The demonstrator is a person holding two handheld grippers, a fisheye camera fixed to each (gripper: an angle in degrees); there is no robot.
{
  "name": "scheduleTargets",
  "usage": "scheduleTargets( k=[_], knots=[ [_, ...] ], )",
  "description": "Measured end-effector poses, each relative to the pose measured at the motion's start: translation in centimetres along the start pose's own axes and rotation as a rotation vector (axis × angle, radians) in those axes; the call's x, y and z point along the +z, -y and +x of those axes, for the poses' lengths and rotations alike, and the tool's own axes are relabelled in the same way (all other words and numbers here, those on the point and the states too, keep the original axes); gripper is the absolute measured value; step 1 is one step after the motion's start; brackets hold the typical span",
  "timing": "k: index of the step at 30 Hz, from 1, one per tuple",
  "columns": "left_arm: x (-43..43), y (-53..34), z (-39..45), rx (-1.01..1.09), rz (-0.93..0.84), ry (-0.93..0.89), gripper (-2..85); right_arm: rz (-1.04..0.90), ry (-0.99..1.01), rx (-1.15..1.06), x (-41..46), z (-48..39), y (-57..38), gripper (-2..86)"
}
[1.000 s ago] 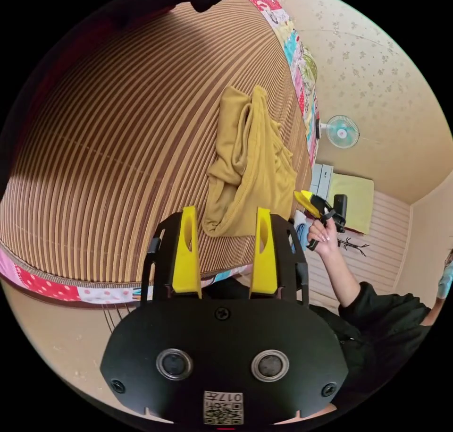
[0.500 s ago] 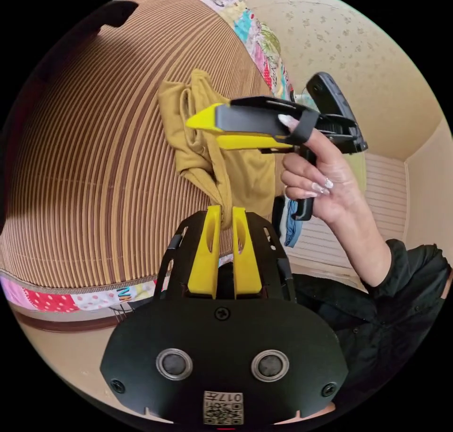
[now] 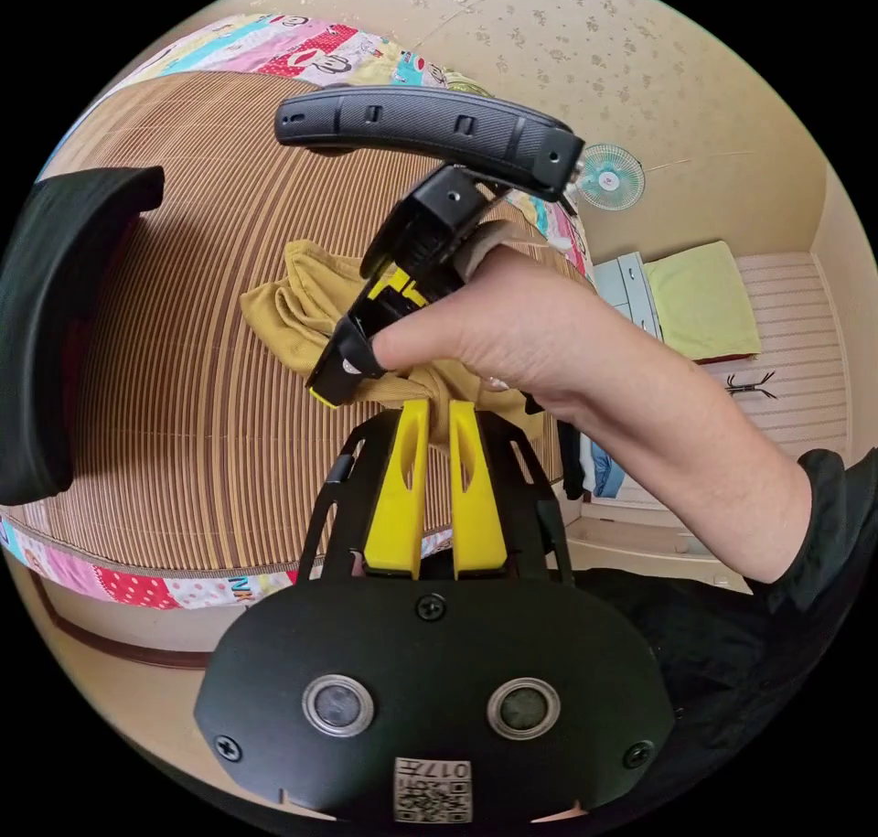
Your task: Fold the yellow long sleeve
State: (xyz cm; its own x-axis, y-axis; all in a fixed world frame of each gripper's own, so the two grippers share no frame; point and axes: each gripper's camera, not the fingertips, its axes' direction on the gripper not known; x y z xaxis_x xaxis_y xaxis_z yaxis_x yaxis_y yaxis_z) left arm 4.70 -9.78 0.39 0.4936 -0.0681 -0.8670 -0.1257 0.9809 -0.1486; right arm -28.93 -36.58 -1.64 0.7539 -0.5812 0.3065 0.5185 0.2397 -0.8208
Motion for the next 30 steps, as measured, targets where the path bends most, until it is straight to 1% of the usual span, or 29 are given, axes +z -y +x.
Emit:
scheduleTargets(
  k=[2,3,4,5,6,8,9,11,13,14,16,18,19,22,24,26,30],
  knots=[
    [-0.2,-0.1,0.4,0.021,0.021,-0.042,4.6,0.154,0.116,0.006,-1.9,3.3,-4.4,10.7],
    [-0.9,-0.4,0.8,0.052,0.069,-0.098,3.6,0.201,0.159,0.007,-2.4,4.4,-5.8,10.5],
    [-1.8,-0.6,1.2,0.087,0.126,-0.157,1.6,0.290,0.251,0.015,-2.8,7.1,-9.0,10.0],
    [-2.1,-0.7,1.3,0.096,0.143,-0.176,1.5,0.387,0.371,0.036,-2.7,10.6,-12.6,9.8],
    [-2.5,-0.5,1.4,0.098,0.148,-0.193,1.2,0.437,0.441,0.048,-2.5,12.4,-14.5,9.6],
    [-2.2,0.1,1.0,0.096,0.114,-0.199,3.2,0.636,0.710,0.075,-0.3,20.1,-22.5,9.3],
    [-1.9,0.4,0.6,0.089,0.092,-0.191,5.2,0.685,0.756,0.073,0.5,21.8,-24.5,9.3],
    [-1.3,0.7,-0.4,0.075,0.070,-0.174,6.6,0.828,0.895,0.120,4.0,28.2,-32.1,9.1],
    [0.1,1.3,-1.9,0.051,0.023,-0.183,7.3,0.894,0.985,0.180,7.2,32.3,-36.7,9.0],
    [0.6,1.4,-2.3,0.044,0.009,-0.189,7.5,0.917,1.014,0.243,9.5,34.5,-39.3,8.9],
    [3.4,2.2,-3.5,0.016,-0.055,-0.214,7.9,0.936,0.998,0.342,12.5,36.7,-42.3,8.9],
    [6.1,3.0,-4.1,0.003,-0.102,-0.240,8.7,0.923,0.993,0.445,15.8,38.3,-44.3,8.9],
    [8.1,3.6,-4.3,-0.006,-0.136,-0.258,9.4,0.884,1.021,0.524,18.2,39.2,-45.0,8.9],
    [13.5,5.2,-4.0,-0.015,-0.218,-0.308,11.4,0.822,1.045,0.574,22.1,39.7,-45.7,8.9],
    [17.1,6.3,-3.7,-0.011,-0.291,-0.320,12.6,0.862,1.106,0.609,23.9,40.2,-46.8,9.1],
    [20.7,7.1,-3.3,-0.008,-0.367,-0.298,14.3,0.915,1.161,0.667,25.5,40.4,-48.4,9.1],
    [27.5,8.6,-2.9,0.020,-0.507,-0.192,15.9,0.946,1.169,0.721,26.4,39.8,-51.0,9.4]
  ],
)
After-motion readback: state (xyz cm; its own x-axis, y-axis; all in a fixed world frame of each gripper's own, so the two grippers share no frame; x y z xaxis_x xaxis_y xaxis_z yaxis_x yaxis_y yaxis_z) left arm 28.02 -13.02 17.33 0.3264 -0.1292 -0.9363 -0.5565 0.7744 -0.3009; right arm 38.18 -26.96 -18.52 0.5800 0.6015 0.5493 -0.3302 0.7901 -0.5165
